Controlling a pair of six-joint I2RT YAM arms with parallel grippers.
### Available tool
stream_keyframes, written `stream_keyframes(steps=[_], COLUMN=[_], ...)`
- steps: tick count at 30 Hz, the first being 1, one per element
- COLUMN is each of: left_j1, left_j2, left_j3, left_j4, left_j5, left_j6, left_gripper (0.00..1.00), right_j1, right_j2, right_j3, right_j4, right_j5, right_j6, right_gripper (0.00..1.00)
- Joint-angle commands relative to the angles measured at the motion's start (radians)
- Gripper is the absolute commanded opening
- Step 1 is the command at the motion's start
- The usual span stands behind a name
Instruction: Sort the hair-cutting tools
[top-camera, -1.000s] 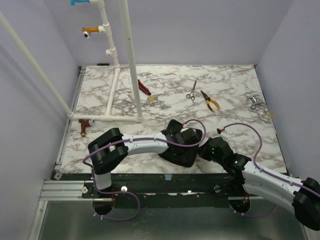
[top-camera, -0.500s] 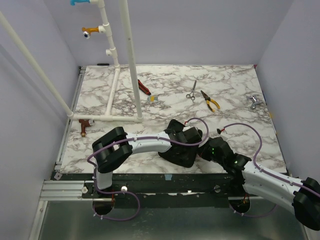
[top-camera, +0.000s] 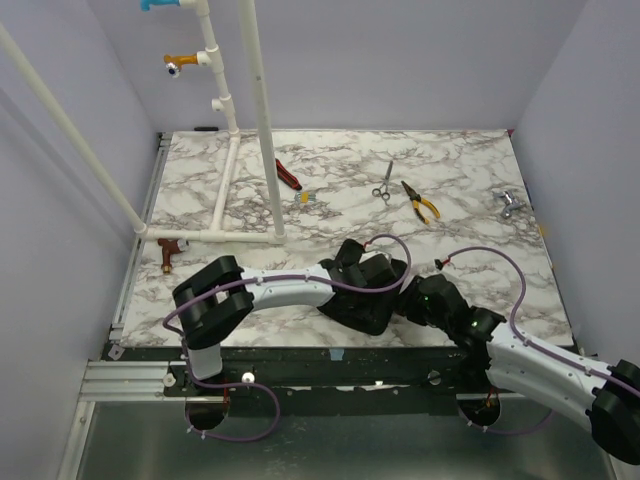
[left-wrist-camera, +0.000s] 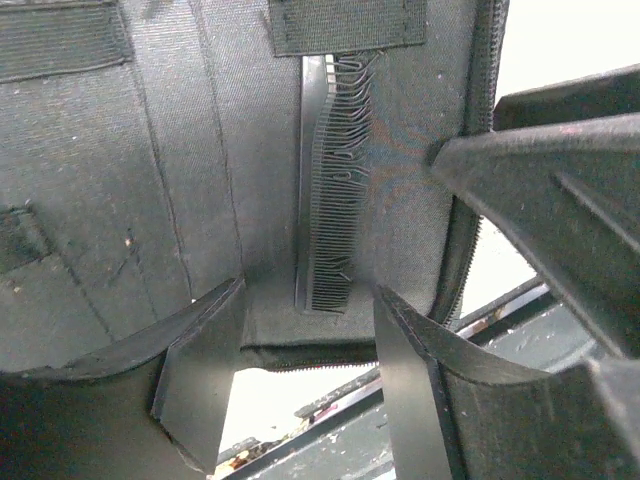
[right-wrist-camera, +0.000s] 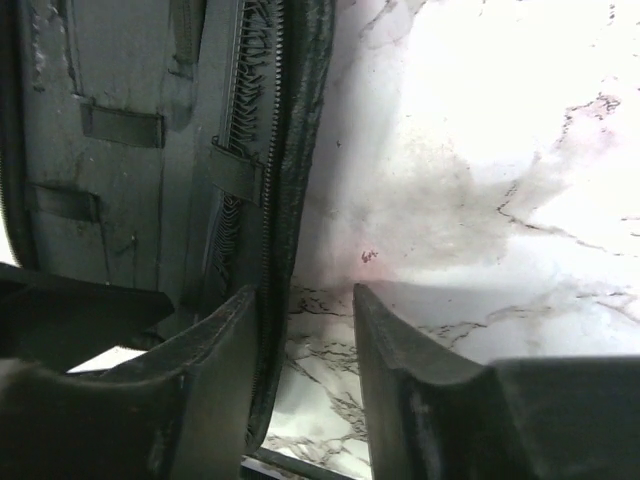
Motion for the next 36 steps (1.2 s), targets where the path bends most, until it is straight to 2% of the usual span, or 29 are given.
stream_keyframes(steps=[1, 6, 10, 13, 15, 20, 22, 27, 31, 36], left_j1=[0.005, 0.007, 0.01, 0.044, 0.105, 0.259, 0.288, 0.301, 0.306, 0.306], left_j2=[-0.108, -0.248, -0.391, -0.504, -0.578, -0.703, -0.716, -0.659, -0.559, -0.452], left_j3=[-0.032, -0.048, -0.087, -0.174, -0.281, -0.521, -0.577, -0.618, -0.603, -0.583], left_j4=[-0.015, -0.086, -0.131, -0.104, -0.033, 0.259, 0.372, 0.5, 0.537, 0.569], left_j5=[-0.031, -0.097, -0.188, -0.226, -0.191, 0.029, 0.128, 0.149, 0.156, 0.192], left_j6=[0.01, 0.007, -0.004, -0.023, -0.036, -0.045, -0.03, -0.047, -0.045, -0.045], left_gripper=[0.57, 0.61, 0.68, 0.69, 0.7, 0.71, 0.72, 0.83, 0.83, 0.75], right_j1=[0.003, 0.003, 0.004, 0.004, 0.004, 0.004, 0.004, 0.003, 0.004, -0.001], right_j2=[-0.01, -0.036, -0.073, -0.095, -0.094, -0.059, -0.055, -0.026, 0.019, 0.107], right_j3=[0.058, 0.112, 0.165, 0.204, 0.229, 0.273, 0.271, 0.288, 0.33, 0.413], right_j4=[-0.088, -0.151, -0.19, -0.198, -0.195, -0.185, -0.166, -0.125, -0.101, -0.092], right_j5=[0.041, 0.072, 0.093, 0.093, 0.084, 0.06, 0.057, 0.085, 0.122, 0.259], right_j6=[0.017, 0.029, 0.004, -0.031, -0.058, -0.112, -0.122, -0.131, -0.129, -0.126], right_gripper=[0.51, 0.64, 0.68, 0.68, 0.68, 0.68, 0.68, 0.69, 0.7, 0.69])
